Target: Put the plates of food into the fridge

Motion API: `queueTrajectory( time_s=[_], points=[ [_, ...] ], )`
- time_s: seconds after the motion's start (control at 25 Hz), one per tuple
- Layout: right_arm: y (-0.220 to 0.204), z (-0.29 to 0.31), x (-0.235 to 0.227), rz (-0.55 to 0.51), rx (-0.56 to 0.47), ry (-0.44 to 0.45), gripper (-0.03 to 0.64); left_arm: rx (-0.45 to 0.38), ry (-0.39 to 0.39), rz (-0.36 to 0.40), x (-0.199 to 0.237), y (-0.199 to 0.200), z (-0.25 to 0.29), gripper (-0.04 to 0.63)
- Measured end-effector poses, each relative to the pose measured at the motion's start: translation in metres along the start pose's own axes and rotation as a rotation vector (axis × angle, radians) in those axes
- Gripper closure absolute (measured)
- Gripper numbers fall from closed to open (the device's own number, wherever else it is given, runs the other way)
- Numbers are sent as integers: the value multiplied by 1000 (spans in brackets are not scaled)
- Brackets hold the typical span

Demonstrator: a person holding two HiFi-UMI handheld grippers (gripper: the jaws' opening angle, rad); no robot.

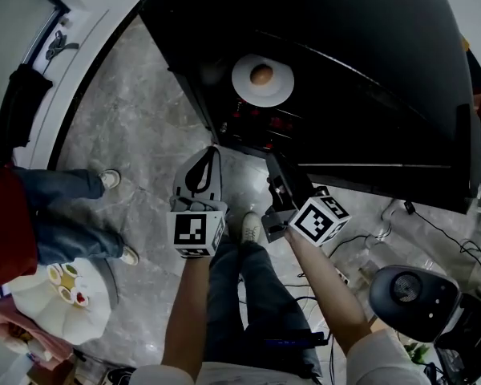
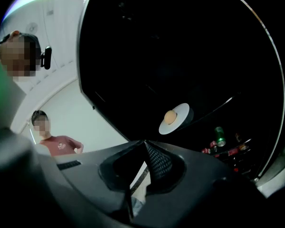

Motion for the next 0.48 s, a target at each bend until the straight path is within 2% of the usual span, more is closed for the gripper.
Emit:
queueTrajectory(
  time_s=[0.48],
  points=[
    [29, -46, 59, -384, 16, -41, 607, -8, -2, -30, -9, 53, -48, 589]
  ],
)
Point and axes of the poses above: the fingertips, and each gripper's own axes: z forward along the fingers, x to its left, y out of its top, the point moved 9 cm from there along -z, backward along the fingers, and after that the axes turned 1 degree about -x, right-handed, at the moved point
